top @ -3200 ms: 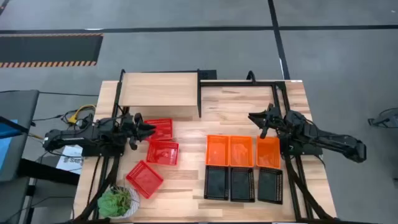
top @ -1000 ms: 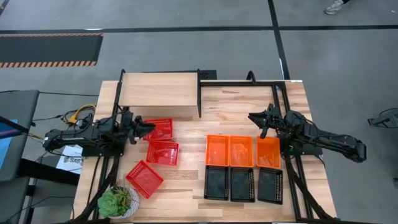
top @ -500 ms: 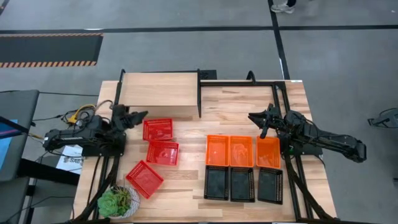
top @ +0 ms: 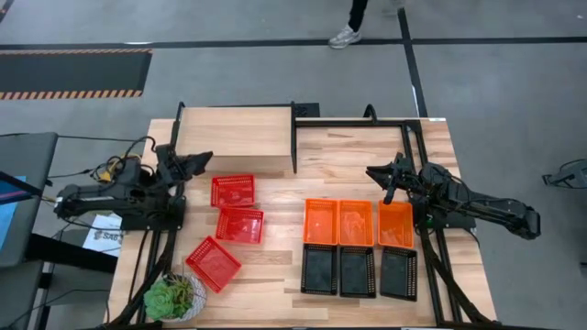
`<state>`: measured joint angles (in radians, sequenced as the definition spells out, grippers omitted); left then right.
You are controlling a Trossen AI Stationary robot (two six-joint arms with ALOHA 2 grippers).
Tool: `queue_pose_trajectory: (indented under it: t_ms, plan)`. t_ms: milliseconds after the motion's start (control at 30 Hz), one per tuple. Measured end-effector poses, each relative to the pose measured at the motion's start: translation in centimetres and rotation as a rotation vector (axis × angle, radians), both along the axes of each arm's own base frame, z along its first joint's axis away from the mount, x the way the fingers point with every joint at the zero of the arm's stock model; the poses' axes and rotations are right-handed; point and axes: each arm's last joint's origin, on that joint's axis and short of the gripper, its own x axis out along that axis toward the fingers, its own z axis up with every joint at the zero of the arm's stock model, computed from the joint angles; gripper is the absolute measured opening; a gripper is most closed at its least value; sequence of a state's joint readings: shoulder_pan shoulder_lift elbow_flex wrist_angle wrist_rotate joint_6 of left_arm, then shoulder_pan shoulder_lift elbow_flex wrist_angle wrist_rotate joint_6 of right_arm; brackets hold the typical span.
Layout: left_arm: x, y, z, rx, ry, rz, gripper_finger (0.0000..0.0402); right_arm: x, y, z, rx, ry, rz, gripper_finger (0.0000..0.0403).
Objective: Stack baskets on shelf by color
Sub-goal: Put the left orange bin on the shelf
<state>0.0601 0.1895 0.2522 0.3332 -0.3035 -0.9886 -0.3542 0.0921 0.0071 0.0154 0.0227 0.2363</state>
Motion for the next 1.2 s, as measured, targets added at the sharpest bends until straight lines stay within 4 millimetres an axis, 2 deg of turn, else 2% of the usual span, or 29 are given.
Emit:
queue_pose_trajectory:
  t_ms: [167, 300, 367, 567, 700, 833, 1000, 1200]
  plan:
    - [1.2, 0.1, 1.4, -0.037, 0.033, -0.016, 0.0181, 0.0, 0.0, 0.4, 0.072, -0.069, -0.011, 0.0093]
    - [2.2, -0.1, 3.0, -0.017, 0.051, -0.085, 0.0181, -0.1, 0.0, 2.1, 0.308, -0.285, -0.004, 0.0093]
    - [2.7, -0.2, 3.9, 0.0, 0.055, -0.129, 0.0181, -0.3, 0.1, 3.4, 0.372, -0.423, 0.023, 0.0093]
    - [3.8, -0.4, 6.5, 0.095, 0.067, -0.18, 0.0181, -1.6, 0.4, 6.9, 0.452, -0.854, 0.119, 0.0093]
    - [4.0, -0.4, 7.6, 0.163, 0.067, -0.183, 0.0181, -2.3, 0.5, 7.9, 0.408, -0.97, 0.117, 0.0093]
    - [3.7, -0.5, 8.5, 0.195, 0.046, -0.196, 0.0181, -2.2, 0.6, 9.2, 0.422, -0.879, 0.127, 0.0093]
    - [3.3, -0.6, 9.6, 0.207, 0.013, -0.206, 0.0181, -1.5, 0.7, 12.5, 0.464, -0.58, 0.049, 0.0104]
    - [3.3, -0.6, 9.7, 0.208, 0.011, -0.206, 0.0181, -0.2, 0.4, 16.8, 0.48, -0.168, -0.049, 0.0151]
